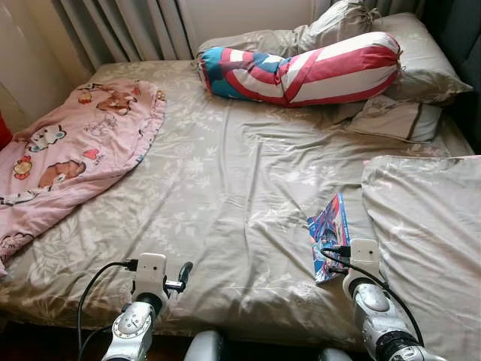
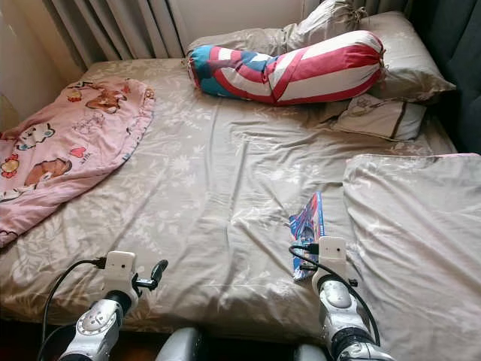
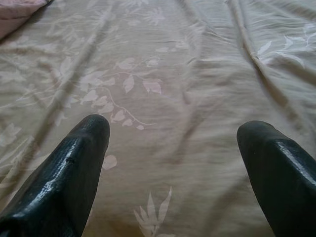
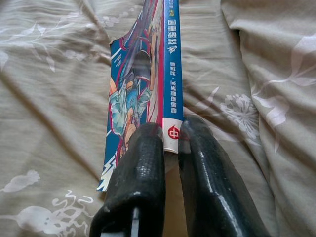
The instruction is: Clean up the room
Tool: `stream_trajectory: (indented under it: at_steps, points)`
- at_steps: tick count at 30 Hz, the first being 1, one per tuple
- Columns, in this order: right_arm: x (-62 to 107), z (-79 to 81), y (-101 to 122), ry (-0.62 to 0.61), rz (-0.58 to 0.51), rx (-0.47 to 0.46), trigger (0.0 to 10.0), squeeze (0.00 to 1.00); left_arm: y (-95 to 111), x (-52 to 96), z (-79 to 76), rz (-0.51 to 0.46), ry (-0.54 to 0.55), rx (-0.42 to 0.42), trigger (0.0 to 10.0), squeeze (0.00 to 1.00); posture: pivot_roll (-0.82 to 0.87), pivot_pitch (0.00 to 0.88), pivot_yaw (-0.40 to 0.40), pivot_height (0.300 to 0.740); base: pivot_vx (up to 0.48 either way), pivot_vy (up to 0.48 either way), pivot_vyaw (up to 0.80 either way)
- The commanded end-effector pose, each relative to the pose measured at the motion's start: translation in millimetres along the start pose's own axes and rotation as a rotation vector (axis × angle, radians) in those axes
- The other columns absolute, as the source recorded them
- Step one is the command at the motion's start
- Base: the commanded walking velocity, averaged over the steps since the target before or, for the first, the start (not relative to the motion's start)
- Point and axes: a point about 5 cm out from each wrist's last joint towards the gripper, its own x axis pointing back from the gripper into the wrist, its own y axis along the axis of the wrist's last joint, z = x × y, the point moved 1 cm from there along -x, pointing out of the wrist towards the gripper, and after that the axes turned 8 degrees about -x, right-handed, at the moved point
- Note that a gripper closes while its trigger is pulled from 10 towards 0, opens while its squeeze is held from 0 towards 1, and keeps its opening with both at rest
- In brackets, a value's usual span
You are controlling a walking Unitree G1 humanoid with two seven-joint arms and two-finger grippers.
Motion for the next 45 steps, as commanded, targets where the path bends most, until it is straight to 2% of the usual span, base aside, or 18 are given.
stream_trajectory:
  at_steps: [1,2,5,6,16,17,18,19,20,25,30,32,34,36,37,40,42,45]
  points:
    - [0.4,3.5,-3,0.004,0.014,0.023,10.0,0.36,-6,2.4,5.3,0.034,0.003,-0.014,10.0,0.00,0.04,0.095,0.115,0.651,0.000,0.000,0.00]
    - [0.2,3.2,-2,-0.003,0.012,0.025,10.0,0.93,-6,2.2,5.5,0.036,0.003,-0.013,10.0,0.00,0.04,0.095,0.116,0.651,0.000,0.000,0.00]
    - [0.0,1.3,-1,-0.021,0.007,0.031,10.0,0.96,-6,2.2,5.5,0.038,0.002,-0.012,10.0,0.00,0.04,0.095,0.116,0.651,0.000,0.000,0.00]
    - [0.0,-1.7,-1,-0.041,0.006,0.053,10.0,1.00,-7,2.2,4.8,0.042,-0.002,-0.014,10.0,0.00,0.04,0.093,0.115,0.651,0.000,0.000,0.00]
    - [-1.0,-20.4,10,-0.154,-0.054,0.051,10.0,1.00,-6,0.9,2.5,0.041,-0.008,-0.008,10.0,0.00,0.04,0.086,0.115,0.651,0.000,0.000,0.00]
    - [-1.5,-20.7,15,-0.151,-0.079,0.037,10.0,0.57,-5,0.3,1.4,0.041,-0.009,-0.007,10.0,0.00,0.04,0.085,0.114,0.651,0.000,0.000,0.00]
    - [-1.6,-20.4,16,-0.148,-0.087,0.034,10.0,0.57,-5,0.1,1.0,0.040,-0.010,-0.007,10.0,0.00,0.04,0.085,0.114,0.651,0.000,0.000,0.00]
    - [-1.8,-19.8,18,-0.143,-0.094,0.031,10.0,0.39,-5,0.0,0.6,0.040,-0.011,-0.006,10.0,0.00,0.04,0.085,0.114,0.651,0.000,0.000,0.00]
    - [-1.9,-18.4,18,-0.132,-0.098,0.029,10.0,0.00,-5,-0.2,0.1,0.039,-0.012,-0.006,10.0,0.00,0.03,0.083,0.113,0.651,0.000,0.000,0.00]
    - [-0.8,7.5,21,0.043,-0.139,-0.039,10.0,0.00,-4,-1.5,-2.9,0.044,-0.017,0.001,10.0,0.00,0.03,0.075,0.107,0.651,0.000,0.000,0.00]
    - [1.4,17.7,10,0.070,-0.097,-0.046,10.0,0.00,-3,-3.4,-4.2,0.048,-0.010,0.012,10.0,0.00,0.03,0.066,0.097,0.681,0.000,0.000,0.00]
    - [4.5,23.9,-5,0.106,-0.033,-0.089,10.0,0.00,-4,-4.4,-3.4,0.063,-0.001,0.030,10.0,0.00,0.02,0.058,0.092,0.701,0.000,0.000,0.00]
    - [8.4,26.6,-20,0.129,0.021,-0.086,10.0,0.00,-7,-4.0,-2.6,0.087,0.003,0.038,10.0,0.00,0.02,0.050,0.089,0.716,0.000,0.000,0.00]
    - [12.8,23.3,-35,0.113,0.075,-0.044,10.0,0.00,-11,-3.3,-0.2,0.124,0.014,0.055,10.0,0.00,0.01,0.037,0.080,0.731,0.000,0.000,0.00]
    - [12.8,23.3,-35,0.113,0.075,-0.044,10.0,0.00,-11,-3.3,-0.2,0.124,0.014,0.055,10.0,0.00,0.01,0.037,0.080,0.731,0.000,0.000,0.00]
    - [21.0,13.7,-60,0.079,0.171,-0.088,10.0,0.00,-24,0.1,0.1,0.221,0.009,0.087,10.0,0.00,0.00,0.022,0.069,0.740,0.000,0.000,0.00]
    - [24.1,10.4,-68,0.076,0.200,-0.103,10.0,0.00,-28,1.9,-0.1,0.249,0.010,0.086,10.0,0.00,0.00,0.015,0.062,0.740,0.000,0.000,0.00]
    - [33.7,3.8,-88,0.078,0.264,-0.105,10.0,0.00,-47,11.6,-3.5,0.380,0.007,0.095,10.0,0.00,0.00,0.001,0.056,0.740,0.000,0.000,0.00]
